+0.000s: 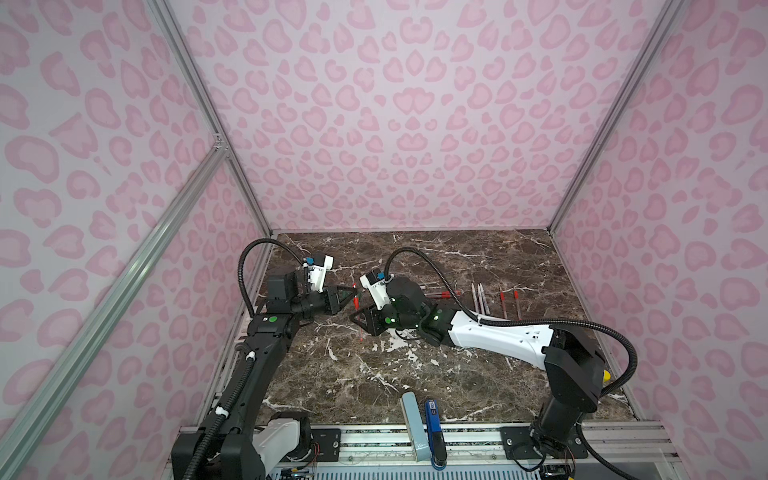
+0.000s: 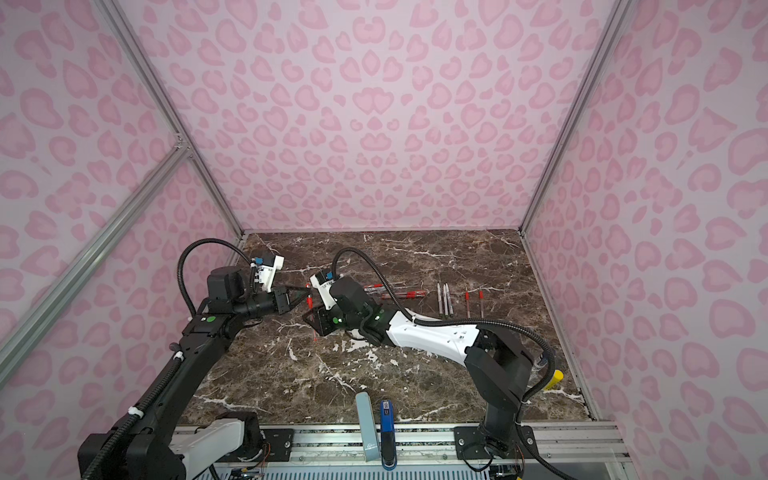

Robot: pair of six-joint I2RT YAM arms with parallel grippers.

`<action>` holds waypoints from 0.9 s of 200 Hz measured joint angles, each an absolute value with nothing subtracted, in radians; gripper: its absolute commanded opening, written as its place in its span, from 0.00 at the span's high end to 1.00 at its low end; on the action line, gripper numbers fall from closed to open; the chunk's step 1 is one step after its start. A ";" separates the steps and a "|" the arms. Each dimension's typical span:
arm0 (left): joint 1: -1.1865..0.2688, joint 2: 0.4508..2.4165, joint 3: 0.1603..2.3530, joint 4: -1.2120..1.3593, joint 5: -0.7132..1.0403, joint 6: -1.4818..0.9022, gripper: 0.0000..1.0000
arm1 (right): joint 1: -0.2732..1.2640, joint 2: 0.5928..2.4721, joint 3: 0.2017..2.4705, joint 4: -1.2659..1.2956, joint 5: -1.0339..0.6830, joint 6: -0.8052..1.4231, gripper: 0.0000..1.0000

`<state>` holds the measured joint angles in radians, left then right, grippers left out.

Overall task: Open the pen caps
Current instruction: 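Pull the right gripper away from the left to draw the pen out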

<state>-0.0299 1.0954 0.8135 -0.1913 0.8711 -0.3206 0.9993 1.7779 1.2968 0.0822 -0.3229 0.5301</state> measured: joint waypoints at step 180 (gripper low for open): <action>0.101 1.172 1.028 -0.342 0.666 -0.307 0.96 | 1.005 1.679 1.026 0.131 -0.303 0.540 1.00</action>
<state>0.1009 1.1721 1.0275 -0.3424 0.6662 -0.3069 1.0054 1.6794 1.0264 0.1314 -0.3035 0.5396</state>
